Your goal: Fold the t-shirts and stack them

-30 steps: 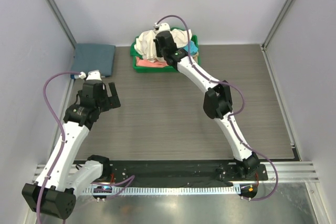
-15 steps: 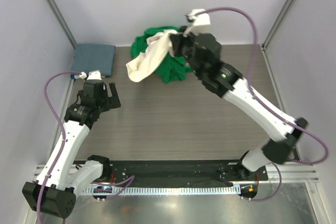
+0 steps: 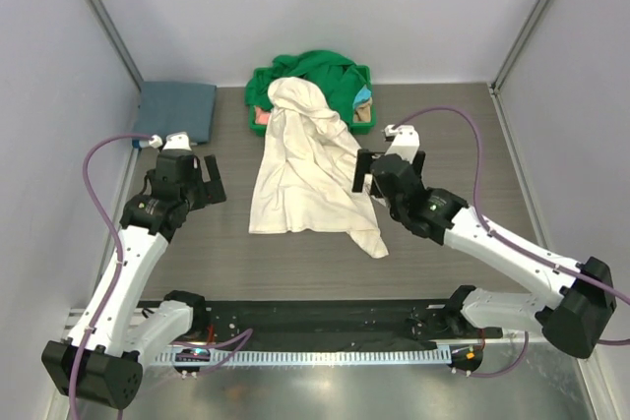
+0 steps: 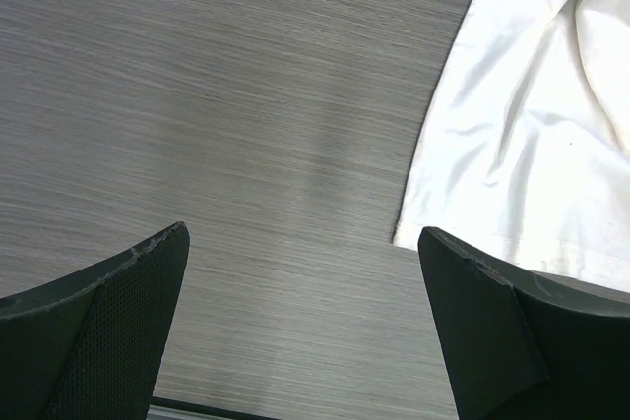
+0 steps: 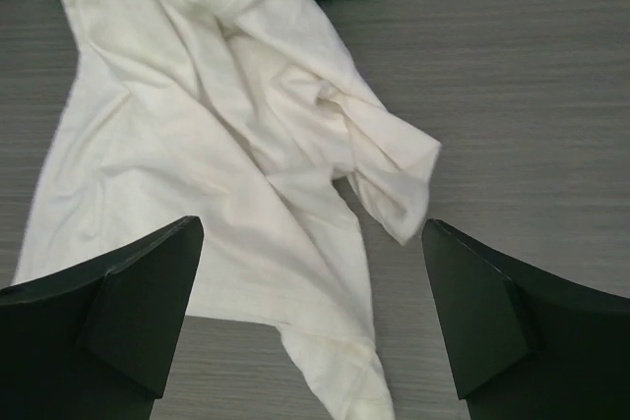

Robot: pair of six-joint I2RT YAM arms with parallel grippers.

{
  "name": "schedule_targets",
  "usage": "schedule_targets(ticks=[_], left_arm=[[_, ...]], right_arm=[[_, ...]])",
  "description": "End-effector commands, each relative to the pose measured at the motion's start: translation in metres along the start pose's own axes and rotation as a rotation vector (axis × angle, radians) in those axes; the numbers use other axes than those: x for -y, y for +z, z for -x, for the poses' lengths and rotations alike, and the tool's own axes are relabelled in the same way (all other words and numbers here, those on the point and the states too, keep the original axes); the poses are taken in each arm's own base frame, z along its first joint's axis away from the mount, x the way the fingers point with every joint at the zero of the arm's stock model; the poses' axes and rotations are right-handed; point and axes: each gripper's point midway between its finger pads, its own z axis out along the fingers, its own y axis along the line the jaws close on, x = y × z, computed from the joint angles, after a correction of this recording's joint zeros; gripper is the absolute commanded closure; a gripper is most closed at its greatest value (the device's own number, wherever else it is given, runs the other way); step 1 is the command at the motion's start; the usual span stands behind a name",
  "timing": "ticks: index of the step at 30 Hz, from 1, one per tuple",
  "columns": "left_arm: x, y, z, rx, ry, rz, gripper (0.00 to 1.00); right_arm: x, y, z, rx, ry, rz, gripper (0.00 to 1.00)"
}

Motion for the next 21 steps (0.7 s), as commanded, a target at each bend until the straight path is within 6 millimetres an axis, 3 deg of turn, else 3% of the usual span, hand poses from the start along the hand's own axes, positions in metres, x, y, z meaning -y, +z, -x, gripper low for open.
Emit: schedule_targets(ticks=[1,3,4,5,7,8,11,12,13,15,18,21], left_arm=[[0.001,-0.005,0.008,0.028,-0.015,-0.007,0.0],[0.001,-0.005,0.008,0.029,-0.016,-0.009,0.0],[0.001,-0.005,0.008,0.028,-0.015,-0.012,0.0],[0.001,-0.005,0.008,0.029,-0.015,-0.014,0.0],[0.002,-0.005,0.007,0.024,-0.014,-0.017,0.0],[0.002,-0.005,0.007,0.024,-0.014,-0.017,0.0],[0.003,-0.005,0.007,0.024,-0.01,-0.02,0.0],[0.003,-0.005,0.007,0.023,-0.01,-0.023,0.0],[0.003,-0.005,0.008,0.024,-0.011,-0.022,0.0],[0.003,-0.006,0.008,0.025,-0.01,-0.024,0.0],[0.003,-0.006,0.009,0.029,-0.011,-0.027,0.0],[0.004,-0.006,0.009,0.029,-0.01,-0.031,0.0]], right_arm=[[-0.056,0.016,0.042,0.038,0.034,0.122,0.0],[-0.081,0.038,0.031,-0.018,-0.015,0.155,0.0],[-0.098,0.045,0.044,-0.011,-0.01,0.183,0.0],[-0.112,0.073,0.013,-0.095,-0.061,0.185,0.0],[-0.14,0.093,0.017,-0.118,-0.053,0.227,0.0],[-0.151,0.114,-0.01,-0.192,-0.073,0.253,0.0],[-0.18,0.134,-0.013,-0.222,-0.047,0.296,0.0],[-0.186,0.146,-0.037,-0.278,-0.057,0.309,0.0],[-0.194,0.148,-0.04,-0.295,-0.049,0.332,0.0],[-0.201,0.155,-0.071,-0.373,-0.047,0.353,0.0],[-0.199,0.154,-0.101,-0.435,-0.064,0.343,0.0],[-0.188,0.151,-0.136,-0.503,-0.09,0.318,0.03]])
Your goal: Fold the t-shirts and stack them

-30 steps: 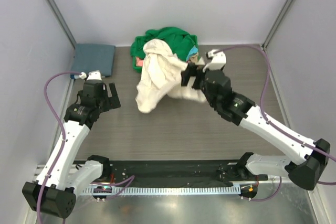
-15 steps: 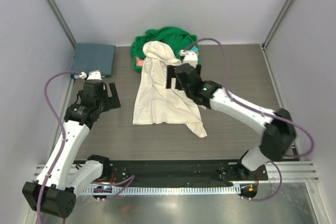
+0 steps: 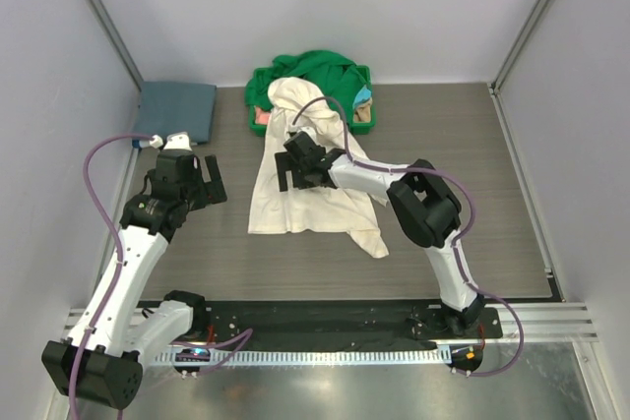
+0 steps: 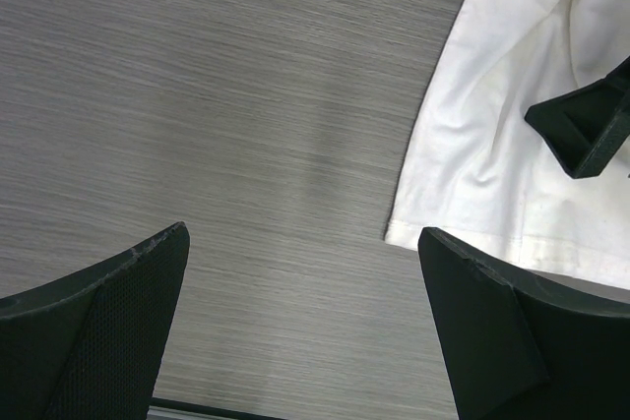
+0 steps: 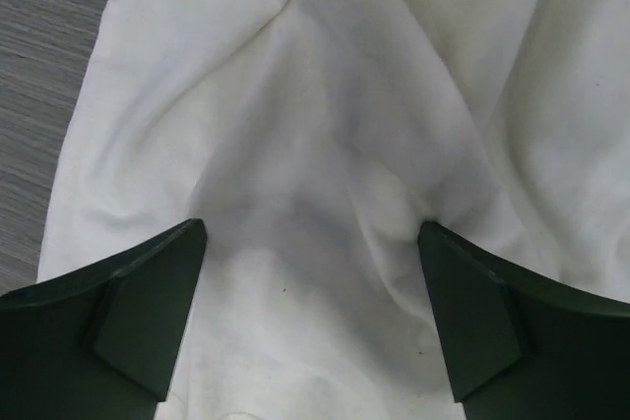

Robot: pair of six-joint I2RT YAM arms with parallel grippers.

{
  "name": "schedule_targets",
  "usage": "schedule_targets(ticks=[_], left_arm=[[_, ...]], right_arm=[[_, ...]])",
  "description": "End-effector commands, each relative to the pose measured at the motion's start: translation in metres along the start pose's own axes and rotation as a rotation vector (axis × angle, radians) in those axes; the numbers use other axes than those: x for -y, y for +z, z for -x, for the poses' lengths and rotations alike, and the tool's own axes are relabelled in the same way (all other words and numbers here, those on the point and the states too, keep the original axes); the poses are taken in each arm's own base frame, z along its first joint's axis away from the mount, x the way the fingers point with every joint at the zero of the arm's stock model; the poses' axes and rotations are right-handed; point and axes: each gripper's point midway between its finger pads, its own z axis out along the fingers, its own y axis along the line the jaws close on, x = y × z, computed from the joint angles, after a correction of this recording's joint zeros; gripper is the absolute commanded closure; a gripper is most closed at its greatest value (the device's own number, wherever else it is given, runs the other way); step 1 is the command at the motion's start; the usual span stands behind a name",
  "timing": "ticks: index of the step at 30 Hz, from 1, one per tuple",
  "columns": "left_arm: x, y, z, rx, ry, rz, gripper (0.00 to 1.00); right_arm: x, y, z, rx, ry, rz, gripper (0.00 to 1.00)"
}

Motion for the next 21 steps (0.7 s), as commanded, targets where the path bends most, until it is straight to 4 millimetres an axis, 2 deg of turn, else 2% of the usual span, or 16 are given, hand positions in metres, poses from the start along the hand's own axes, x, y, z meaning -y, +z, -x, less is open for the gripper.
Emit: schedule_targets(ticks=[1,3,4,6,7,9,10,11,12,13,14,15,16,18,19,21], left_arm=[[0.002,-0.007,0.01,0.035,-0.009,-0.021,0.0],[0.002,-0.007,0.01,0.036,-0.009,-0.021,0.0],[0.002,-0.007,0.01,0.037,-0.009,-0.02,0.0],[0.002,-0.007,0.01,0.037,-0.009,-0.02,0.0],[0.001,-0.007,0.01,0.038,-0.01,-0.019,0.0],[0.001,-0.008,0.01,0.042,-0.014,-0.017,0.0],[0.001,-0.008,0.01,0.042,-0.011,-0.015,0.0],[0.0,-0.008,0.011,0.044,-0.014,-0.013,0.0],[0.0,-0.008,0.01,0.043,-0.015,-0.011,0.0],[0.0,-0.007,0.011,0.043,-0.013,-0.009,0.0],[-0.001,-0.008,0.011,0.044,-0.013,-0.008,0.0],[-0.001,-0.007,0.01,0.04,-0.012,-0.005,0.0],[-0.001,-0.007,0.01,0.04,-0.012,-0.005,0.0],[-0.001,-0.007,0.011,0.042,-0.012,0.0,0.0],[-0.002,-0.007,0.011,0.044,-0.016,0.002,0.0],[-0.003,-0.007,0.011,0.044,-0.014,0.005,0.0]], right_arm=[[-0.01,-0.005,-0.033,-0.078,0.01,0.045,0.12],[-0.008,-0.004,-0.042,-0.097,0.011,0.04,0.23],[-0.001,-0.003,-0.063,-0.139,0.002,0.021,0.47],[0.008,-0.006,-0.079,-0.153,0.001,-0.018,0.63],[0.018,-0.006,-0.102,-0.191,-0.007,-0.038,0.76],[0.017,-0.018,-0.12,-0.213,-0.023,-0.029,0.91],[0.027,-0.025,-0.147,-0.25,-0.04,-0.045,0.99],[0.021,-0.037,-0.162,-0.259,-0.078,-0.04,0.98],[0.013,-0.057,-0.159,-0.218,-0.097,-0.025,0.99],[0.022,-0.07,-0.186,-0.256,-0.133,-0.04,0.99],[0.002,-0.09,-0.207,-0.263,-0.188,-0.002,0.99],[-0.008,-0.111,-0.209,-0.233,-0.212,0.023,0.99],[-0.003,-0.126,-0.227,-0.259,-0.255,0.01,0.99],[-0.013,-0.16,-0.252,-0.257,-0.321,0.009,0.99],[-0.011,-0.169,-0.263,-0.267,-0.337,0.007,0.99],[-0.007,-0.183,-0.27,-0.262,-0.315,-0.019,0.99]])
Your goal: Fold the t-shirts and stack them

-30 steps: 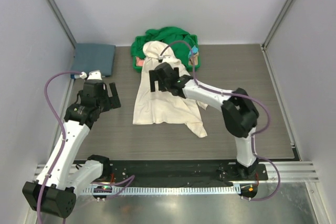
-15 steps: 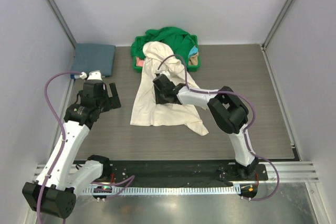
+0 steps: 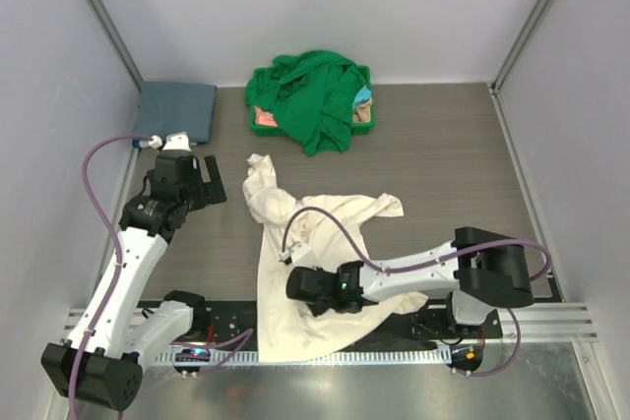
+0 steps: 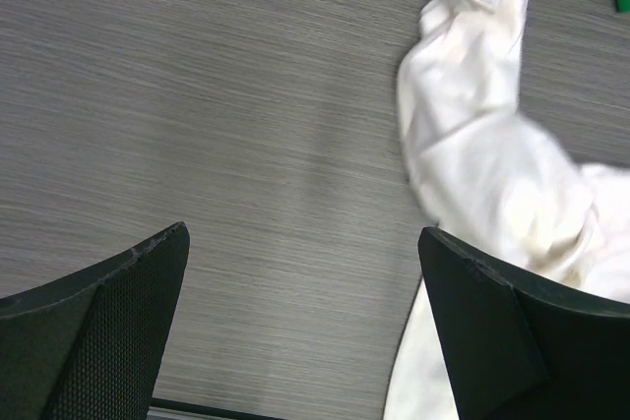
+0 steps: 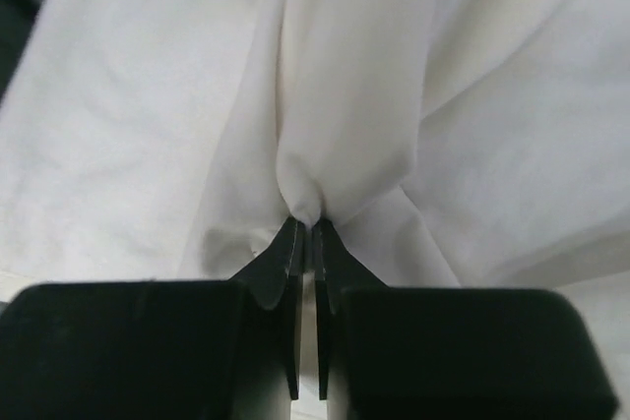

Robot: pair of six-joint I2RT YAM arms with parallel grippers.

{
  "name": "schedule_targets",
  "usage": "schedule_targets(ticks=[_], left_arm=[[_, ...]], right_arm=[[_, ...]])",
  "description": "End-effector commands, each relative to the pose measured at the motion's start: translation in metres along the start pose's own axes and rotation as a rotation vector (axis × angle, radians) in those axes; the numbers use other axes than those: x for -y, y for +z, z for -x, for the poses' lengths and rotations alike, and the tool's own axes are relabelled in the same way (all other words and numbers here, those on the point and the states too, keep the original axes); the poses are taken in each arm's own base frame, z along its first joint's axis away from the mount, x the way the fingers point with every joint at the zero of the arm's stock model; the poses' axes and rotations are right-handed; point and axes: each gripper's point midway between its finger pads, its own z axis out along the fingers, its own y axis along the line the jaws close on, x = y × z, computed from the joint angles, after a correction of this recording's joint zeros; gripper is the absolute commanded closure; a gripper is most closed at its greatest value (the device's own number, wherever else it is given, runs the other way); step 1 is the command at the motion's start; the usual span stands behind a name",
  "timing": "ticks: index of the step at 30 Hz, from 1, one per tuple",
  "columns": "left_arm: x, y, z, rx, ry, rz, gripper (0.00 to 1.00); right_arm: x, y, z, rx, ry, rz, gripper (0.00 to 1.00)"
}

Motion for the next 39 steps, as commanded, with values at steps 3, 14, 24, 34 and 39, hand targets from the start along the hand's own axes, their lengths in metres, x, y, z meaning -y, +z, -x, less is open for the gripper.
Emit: schedule_targets(ticks=[3,14,24,34,39], left_arm=[[-0.003,-0.006,0.01,0.039,-0.023,0.014,0.0],[0.023,-0.003,-0.003,-0.016,-0.009,-0.08,0.0],[0.021,-0.003,-0.004,-0.016,0.01,-0.074,0.0],[0.019,-0.001,-0.006,-0.025,0.017,-0.064,0.0],[0.019,0.003,-0.007,-0.04,0.026,-0.05,0.0]], right_arm=[[0.055,-0.034,-0.028,-0.021,0.069,-0.22,0.44],[0.233,-0.107,0.201,0.396,0.511,-0.266,0.0],[0.404,-0.021,0.301,0.408,0.728,-0.299,0.12],[0.462,0.039,0.322,0.366,0.727,-0.323,0.19],[0.476,0.055,0.299,0.317,0.726,-0.391,0.78]])
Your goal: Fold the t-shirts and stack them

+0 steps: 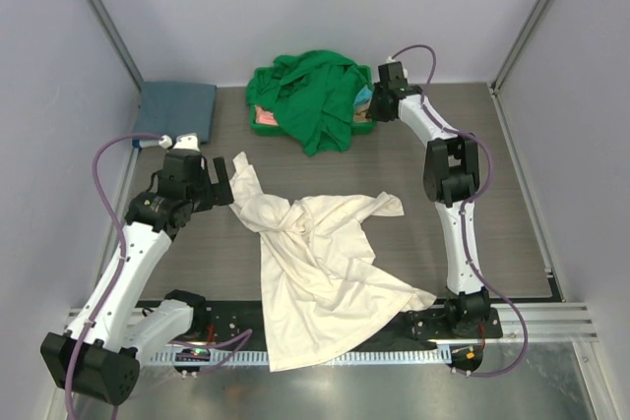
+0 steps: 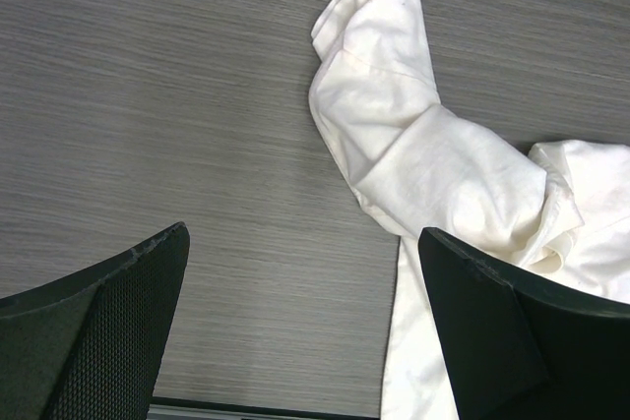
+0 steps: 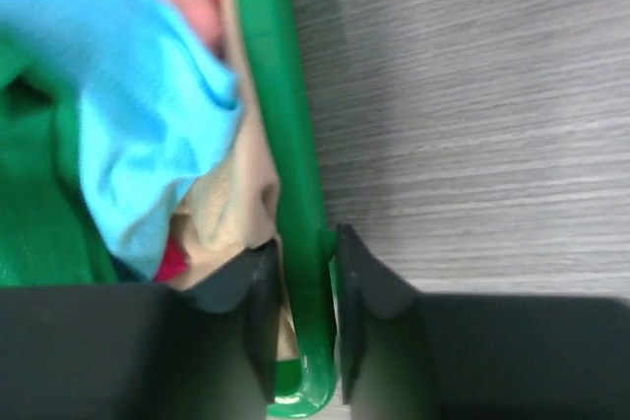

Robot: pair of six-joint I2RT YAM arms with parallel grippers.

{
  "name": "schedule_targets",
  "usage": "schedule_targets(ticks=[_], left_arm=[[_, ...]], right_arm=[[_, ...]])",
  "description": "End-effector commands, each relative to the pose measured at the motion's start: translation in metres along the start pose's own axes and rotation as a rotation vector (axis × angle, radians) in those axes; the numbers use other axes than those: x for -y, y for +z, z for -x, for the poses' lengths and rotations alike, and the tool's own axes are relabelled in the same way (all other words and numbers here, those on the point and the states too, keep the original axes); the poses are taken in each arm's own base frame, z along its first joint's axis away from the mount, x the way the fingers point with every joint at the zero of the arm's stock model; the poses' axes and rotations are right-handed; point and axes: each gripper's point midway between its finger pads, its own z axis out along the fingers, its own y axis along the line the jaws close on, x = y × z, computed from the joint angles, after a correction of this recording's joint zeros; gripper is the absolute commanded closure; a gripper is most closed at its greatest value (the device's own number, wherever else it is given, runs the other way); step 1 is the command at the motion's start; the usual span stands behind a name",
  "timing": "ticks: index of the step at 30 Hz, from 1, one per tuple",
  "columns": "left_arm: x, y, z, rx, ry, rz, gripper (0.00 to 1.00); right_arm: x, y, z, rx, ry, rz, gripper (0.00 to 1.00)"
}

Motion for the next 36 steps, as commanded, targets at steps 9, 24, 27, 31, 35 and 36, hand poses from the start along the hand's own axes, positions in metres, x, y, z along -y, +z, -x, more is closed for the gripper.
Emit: schedule_targets(ticks=[9,24,27,31,35,36], left_arm=[[0.006,0.003,0.0,-0.017,0.016,-0.021,0.0],[0.01,0.008,-0.005,-0.045,0.028,-0.031,0.0],[0.008,0.008,-0.004,-0.039,0.029,-0.022,0.0],[0.008,0.006,-0.003,-0.033,0.023,-0.023,0.0],[0.007,0.007,-0.003,-0.035,0.027,-0.017,0.0],[0.007,0.007,-0.004,-0.038,0.028,-0.017,0.0]], right_arm=[[0.135,-0.04,0.064,0.132,0.153,-0.273,0.99],[0.306,-0.145,0.17,0.377,0.401,-0.495,0.25],[0.259,-0.167,0.183,0.422,0.314,-0.486,0.21],[0.182,-0.185,0.181,0.46,0.2,-0.465,0.17],[0.084,-0.168,0.151,0.415,0.101,-0.312,0.17],[0.048,-0.156,0.13,0.377,0.066,-0.247,0.17]])
